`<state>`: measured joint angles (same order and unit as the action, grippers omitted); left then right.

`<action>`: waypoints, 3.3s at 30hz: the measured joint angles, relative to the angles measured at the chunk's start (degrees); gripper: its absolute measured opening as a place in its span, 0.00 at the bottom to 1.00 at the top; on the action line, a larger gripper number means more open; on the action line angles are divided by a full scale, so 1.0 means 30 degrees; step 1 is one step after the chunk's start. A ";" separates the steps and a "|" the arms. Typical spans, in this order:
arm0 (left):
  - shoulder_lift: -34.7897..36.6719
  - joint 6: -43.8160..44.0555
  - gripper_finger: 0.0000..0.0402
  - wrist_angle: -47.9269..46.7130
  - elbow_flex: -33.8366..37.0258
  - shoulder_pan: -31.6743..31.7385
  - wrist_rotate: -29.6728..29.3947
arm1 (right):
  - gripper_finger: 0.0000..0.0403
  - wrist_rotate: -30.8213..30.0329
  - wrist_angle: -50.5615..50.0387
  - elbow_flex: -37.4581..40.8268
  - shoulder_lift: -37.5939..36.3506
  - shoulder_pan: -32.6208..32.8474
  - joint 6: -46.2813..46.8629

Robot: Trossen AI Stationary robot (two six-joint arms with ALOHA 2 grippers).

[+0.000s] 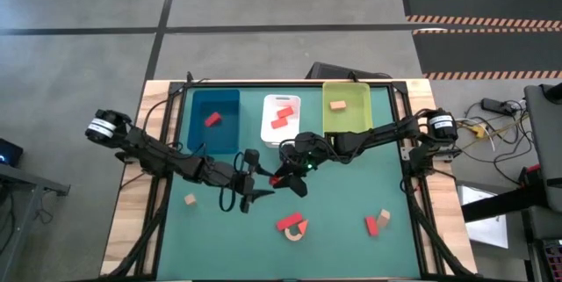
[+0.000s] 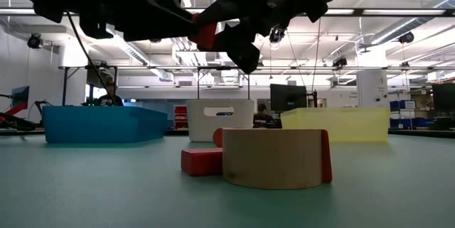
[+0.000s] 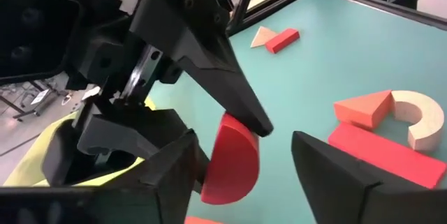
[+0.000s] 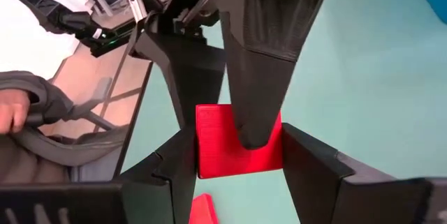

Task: Sort & place blocks by color
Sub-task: Put the top left red block into the blue bin

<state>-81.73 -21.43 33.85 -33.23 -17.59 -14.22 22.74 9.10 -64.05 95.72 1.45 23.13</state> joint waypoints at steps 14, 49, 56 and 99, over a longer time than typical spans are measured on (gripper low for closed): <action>0.0029 -0.0022 0.18 0.0021 0.0000 -0.0011 0.0051 | 0.42 0.0132 0.0034 0.0000 0.0000 0.0007 -0.0727; 0.3371 0.7672 0.18 -0.9341 -0.1610 0.0100 -0.2134 | 0.64 -0.4592 -1.3440 0.0000 -0.4273 -0.0962 -0.4653; 0.5825 1.2812 0.18 -1.9756 -0.4296 0.1552 -0.3592 | 0.60 -0.6622 -1.3757 0.0000 -0.4770 -0.0969 -0.6078; -0.3461 0.2922 0.24 -2.4510 -0.7803 2.1008 0.1053 | 0.57 -0.6615 -1.2271 0.0780 -0.4743 -0.0962 -0.9216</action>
<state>-92.12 -12.67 -39.68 -56.64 45.43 -11.06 2.90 -27.71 -61.71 81.49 -1.43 -4.52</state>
